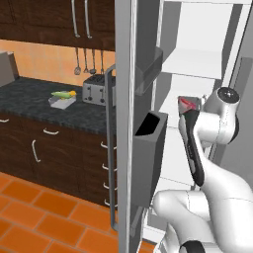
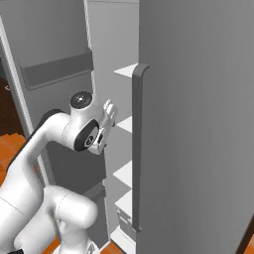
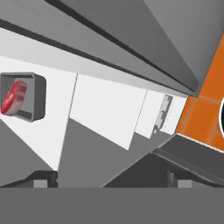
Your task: Take the meat container that has the steak and place it on the second highest rack of the freezer. Then take the vegetable container that has the corns and place it on the highest rack of the freezer.
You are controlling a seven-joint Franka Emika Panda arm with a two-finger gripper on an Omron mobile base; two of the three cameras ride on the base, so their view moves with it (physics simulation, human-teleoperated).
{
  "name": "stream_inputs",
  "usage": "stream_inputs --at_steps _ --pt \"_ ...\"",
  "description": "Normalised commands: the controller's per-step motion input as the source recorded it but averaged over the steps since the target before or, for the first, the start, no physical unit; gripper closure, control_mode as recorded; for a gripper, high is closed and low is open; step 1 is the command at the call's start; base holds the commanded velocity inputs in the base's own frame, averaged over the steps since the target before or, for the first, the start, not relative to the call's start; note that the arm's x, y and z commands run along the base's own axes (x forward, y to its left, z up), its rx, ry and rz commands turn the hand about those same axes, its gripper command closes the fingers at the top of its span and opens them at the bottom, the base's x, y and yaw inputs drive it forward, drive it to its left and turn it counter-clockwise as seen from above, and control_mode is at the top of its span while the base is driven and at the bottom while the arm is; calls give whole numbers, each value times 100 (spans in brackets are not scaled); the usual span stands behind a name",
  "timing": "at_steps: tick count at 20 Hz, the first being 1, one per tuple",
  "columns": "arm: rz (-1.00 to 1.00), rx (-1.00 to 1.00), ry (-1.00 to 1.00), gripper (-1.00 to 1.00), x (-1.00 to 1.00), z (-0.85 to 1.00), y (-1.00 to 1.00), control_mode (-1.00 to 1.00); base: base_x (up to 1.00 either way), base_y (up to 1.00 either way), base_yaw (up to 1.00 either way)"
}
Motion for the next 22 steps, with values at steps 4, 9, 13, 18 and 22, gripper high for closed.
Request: stream_inputs --at_steps 4,9,13,18,22 --pt "0 0 0 -100 -14 14 41 -100 0 0 0" --pt "0 0 0 -100 -8 10 11 -100 0 0 0" --pt "0 0 0 -100 -2 0 0 -100 0 0 0" --pt "0 0 0 -100 0 0 0 100 -54 -27 18" --pt "0 0 0 -100 0 0 0 100 -100 -22 32"
